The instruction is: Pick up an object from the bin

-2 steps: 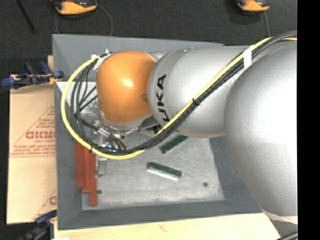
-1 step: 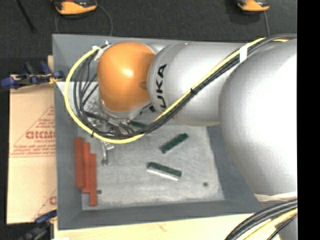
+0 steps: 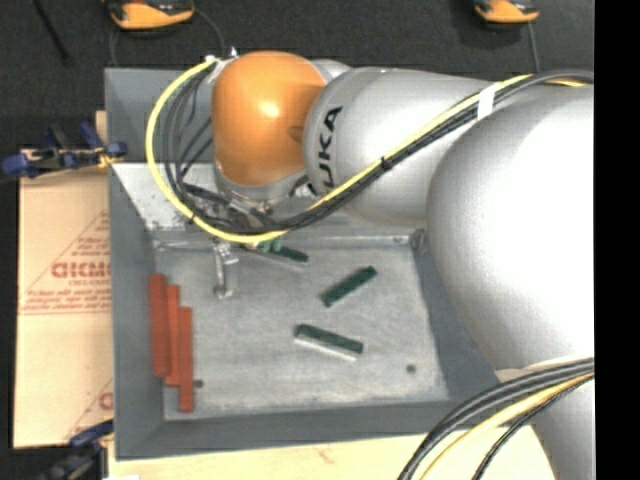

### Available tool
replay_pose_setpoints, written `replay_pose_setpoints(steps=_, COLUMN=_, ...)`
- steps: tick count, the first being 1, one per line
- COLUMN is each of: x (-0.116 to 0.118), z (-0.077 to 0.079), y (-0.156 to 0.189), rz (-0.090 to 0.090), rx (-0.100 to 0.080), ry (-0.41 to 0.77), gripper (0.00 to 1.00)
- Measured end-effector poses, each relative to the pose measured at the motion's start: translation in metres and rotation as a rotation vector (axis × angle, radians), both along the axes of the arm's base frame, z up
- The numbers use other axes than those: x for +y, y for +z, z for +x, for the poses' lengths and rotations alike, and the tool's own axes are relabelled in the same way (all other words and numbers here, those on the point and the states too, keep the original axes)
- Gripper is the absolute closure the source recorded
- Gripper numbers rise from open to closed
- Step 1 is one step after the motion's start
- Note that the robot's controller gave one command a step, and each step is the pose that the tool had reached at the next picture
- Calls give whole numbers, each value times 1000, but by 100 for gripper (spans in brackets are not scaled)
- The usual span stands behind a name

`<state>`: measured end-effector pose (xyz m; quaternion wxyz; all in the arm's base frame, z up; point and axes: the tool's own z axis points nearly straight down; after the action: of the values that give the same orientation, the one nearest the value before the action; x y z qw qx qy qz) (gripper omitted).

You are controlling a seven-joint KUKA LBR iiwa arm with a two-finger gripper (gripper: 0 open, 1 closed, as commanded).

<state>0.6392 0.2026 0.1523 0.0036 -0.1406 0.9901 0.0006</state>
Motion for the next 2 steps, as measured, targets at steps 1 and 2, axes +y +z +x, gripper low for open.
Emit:
replay_pose_setpoints(steps=1, x=-30, z=-32, y=34, rz=-3, rx=0, ry=145, gripper=0)
replay_pose_setpoints(steps=2, x=-64, z=-6, y=-53, rz=-5, rx=8, ry=218, gripper=0)
